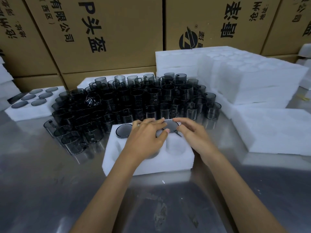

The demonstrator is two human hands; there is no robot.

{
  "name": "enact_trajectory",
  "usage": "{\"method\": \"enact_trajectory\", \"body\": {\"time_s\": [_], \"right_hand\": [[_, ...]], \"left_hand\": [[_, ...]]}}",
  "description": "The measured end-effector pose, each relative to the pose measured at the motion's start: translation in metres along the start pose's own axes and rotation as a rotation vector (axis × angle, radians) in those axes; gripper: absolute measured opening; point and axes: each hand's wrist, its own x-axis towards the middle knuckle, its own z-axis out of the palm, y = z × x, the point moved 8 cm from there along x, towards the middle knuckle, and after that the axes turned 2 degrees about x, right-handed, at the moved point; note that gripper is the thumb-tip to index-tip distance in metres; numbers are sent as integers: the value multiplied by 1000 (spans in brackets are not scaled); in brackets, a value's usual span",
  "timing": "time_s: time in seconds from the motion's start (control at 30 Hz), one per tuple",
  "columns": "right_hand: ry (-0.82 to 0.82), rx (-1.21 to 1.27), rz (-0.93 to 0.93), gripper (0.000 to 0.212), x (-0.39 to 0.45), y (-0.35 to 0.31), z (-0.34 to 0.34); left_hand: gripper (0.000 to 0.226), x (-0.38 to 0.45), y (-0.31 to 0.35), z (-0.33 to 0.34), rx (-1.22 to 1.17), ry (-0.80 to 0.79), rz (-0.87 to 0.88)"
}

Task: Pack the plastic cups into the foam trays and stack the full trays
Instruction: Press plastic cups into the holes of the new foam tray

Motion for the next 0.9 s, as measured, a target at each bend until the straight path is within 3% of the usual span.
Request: {"method": "enact_trajectory", "body": {"time_s": [0.27,0.43,0.53,0.7,0.9], "right_hand": [[9,-1,-7,31,2,2,-2],[206,-78,-131,23,21,-24,-13],[214,-204,-111,12,51,-44,3],[128,-547,24,23,95,-52,47],[175,-507,55,11,112,-46,46]], "left_hand": [[38,3,-3,0,-35,29,-31],[28,5,-11,-5,-189,52,-80],[28,4,-12,-8,-199,81,-74],[28,0,-13,-13,-293,122,-107],[29,-3,-22,-21,-502,184,-191]]}}
